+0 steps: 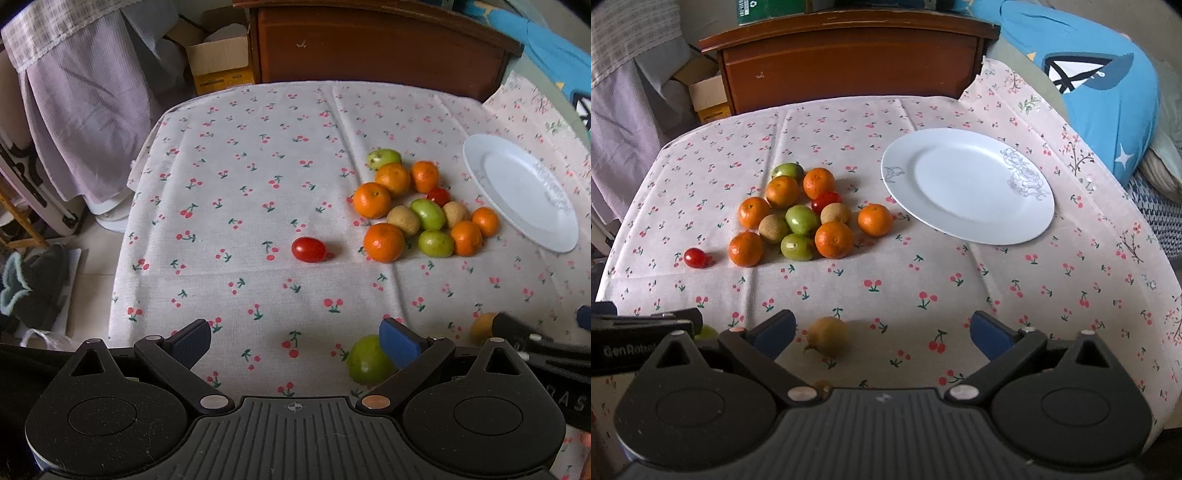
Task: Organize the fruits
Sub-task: 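Move left gripper toward green lime while right gripper approaches brown round fruit, then close left gripper on green lime while right gripper closes on brown fruit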
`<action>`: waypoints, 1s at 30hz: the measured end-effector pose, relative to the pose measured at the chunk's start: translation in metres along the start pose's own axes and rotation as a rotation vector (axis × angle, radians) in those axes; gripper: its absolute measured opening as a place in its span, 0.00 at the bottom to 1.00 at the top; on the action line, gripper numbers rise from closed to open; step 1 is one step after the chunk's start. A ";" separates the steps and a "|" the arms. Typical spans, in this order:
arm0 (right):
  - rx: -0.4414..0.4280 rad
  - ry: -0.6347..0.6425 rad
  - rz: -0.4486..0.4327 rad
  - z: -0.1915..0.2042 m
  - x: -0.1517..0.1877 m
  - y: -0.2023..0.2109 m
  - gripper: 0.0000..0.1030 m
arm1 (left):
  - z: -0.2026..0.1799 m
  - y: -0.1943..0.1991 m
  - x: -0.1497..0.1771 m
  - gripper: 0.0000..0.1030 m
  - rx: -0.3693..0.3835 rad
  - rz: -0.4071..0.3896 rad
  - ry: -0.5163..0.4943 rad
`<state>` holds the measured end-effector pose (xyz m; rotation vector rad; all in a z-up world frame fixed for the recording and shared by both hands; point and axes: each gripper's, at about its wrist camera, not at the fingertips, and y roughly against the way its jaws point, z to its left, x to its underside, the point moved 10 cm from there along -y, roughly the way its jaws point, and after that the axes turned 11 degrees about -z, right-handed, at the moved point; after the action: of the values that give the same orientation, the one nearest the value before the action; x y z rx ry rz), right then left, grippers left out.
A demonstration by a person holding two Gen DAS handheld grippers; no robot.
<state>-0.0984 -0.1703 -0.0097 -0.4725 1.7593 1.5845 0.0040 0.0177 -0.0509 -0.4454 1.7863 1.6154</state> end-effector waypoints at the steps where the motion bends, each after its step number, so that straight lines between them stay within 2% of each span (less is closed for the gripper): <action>1: -0.010 -0.001 -0.003 -0.001 0.001 0.001 0.95 | 0.000 0.002 -0.002 0.96 0.009 -0.012 0.010; 4: -0.045 -0.038 -0.028 -0.009 0.003 0.011 0.95 | 0.002 0.005 -0.006 0.96 0.029 -0.046 0.022; 8: -0.099 -0.142 -0.036 -0.024 0.010 0.021 0.93 | 0.007 0.003 -0.005 0.96 0.052 -0.046 0.061; 10: -0.114 -0.168 -0.024 -0.028 0.017 0.024 0.87 | 0.010 0.002 -0.005 0.96 0.044 -0.051 0.057; 17: -0.179 -0.140 -0.015 -0.016 0.041 0.037 0.78 | 0.014 0.004 0.002 0.94 0.059 -0.058 0.037; 22: -0.226 -0.123 0.014 -0.003 0.051 0.032 0.56 | 0.008 0.005 0.011 0.94 0.083 -0.068 -0.017; 28: -0.254 -0.126 0.015 0.006 0.054 0.029 0.46 | -0.005 0.010 0.014 0.91 0.138 -0.103 -0.074; 30: -0.257 -0.125 0.015 0.008 0.055 0.028 0.46 | -0.010 0.013 0.014 0.89 0.171 -0.107 -0.077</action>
<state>-0.1528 -0.1476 -0.0284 -0.4713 1.4770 1.8203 -0.0171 0.0130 -0.0513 -0.3875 1.7938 1.3757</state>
